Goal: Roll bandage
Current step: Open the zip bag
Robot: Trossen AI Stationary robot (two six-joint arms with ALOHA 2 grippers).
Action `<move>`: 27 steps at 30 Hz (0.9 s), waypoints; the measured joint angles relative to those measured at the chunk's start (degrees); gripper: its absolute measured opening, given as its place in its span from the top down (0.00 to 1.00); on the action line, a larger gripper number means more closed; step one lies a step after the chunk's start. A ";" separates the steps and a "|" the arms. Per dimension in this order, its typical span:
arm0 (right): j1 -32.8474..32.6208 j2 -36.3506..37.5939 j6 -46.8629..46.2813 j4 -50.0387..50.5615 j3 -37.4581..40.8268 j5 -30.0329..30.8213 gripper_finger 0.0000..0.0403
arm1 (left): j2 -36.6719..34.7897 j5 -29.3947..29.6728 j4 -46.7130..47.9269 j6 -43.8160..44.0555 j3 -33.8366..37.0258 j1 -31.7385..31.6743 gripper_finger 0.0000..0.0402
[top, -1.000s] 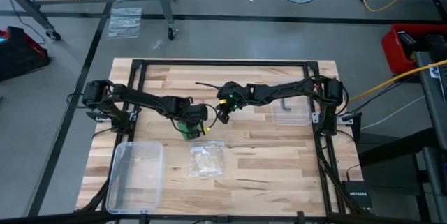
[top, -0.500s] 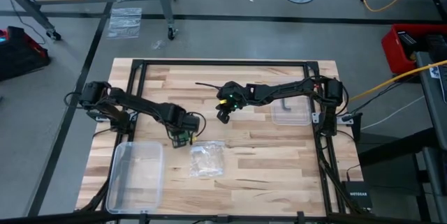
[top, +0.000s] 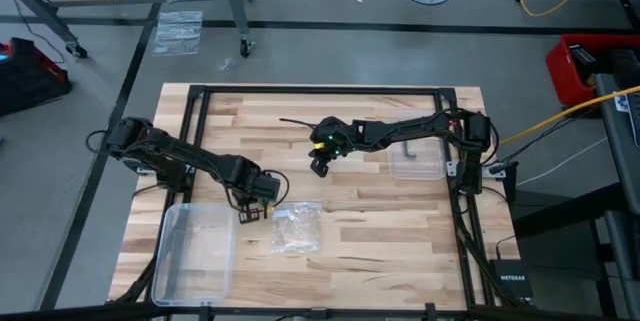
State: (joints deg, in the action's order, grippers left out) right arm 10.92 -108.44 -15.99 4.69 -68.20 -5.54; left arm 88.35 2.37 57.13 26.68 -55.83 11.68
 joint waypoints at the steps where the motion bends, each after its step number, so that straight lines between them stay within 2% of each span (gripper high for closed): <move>1: 0.00 0.00 0.00 0.28 0.00 0.00 1.00 | -0.53 0.66 -0.85 -0.02 0.00 -0.02 1.00; 9: -0.02 0.00 -0.06 1.92 0.00 -0.02 0.97 | -6.03 8.67 -7.91 -2.97 -0.09 -0.20 1.00; 17: -0.09 -0.02 -0.04 1.83 0.00 -0.03 0.86 | -6.92 9.86 -13.15 -8.56 -0.09 -2.41 0.97; 23: -0.09 -0.02 -0.04 1.77 0.00 -3.78 0.69 | -6.92 9.93 -13.07 -12.09 -0.09 -4.54 0.86; 27: -0.07 -0.02 -2.35 1.63 0.00 -10.38 0.58 | -6.92 10.09 -11.94 -15.88 -0.09 -6.16 0.74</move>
State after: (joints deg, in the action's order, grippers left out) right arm 10.85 -108.46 -18.34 6.33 -68.20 -15.92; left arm 81.43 12.47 45.19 10.79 -55.92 5.52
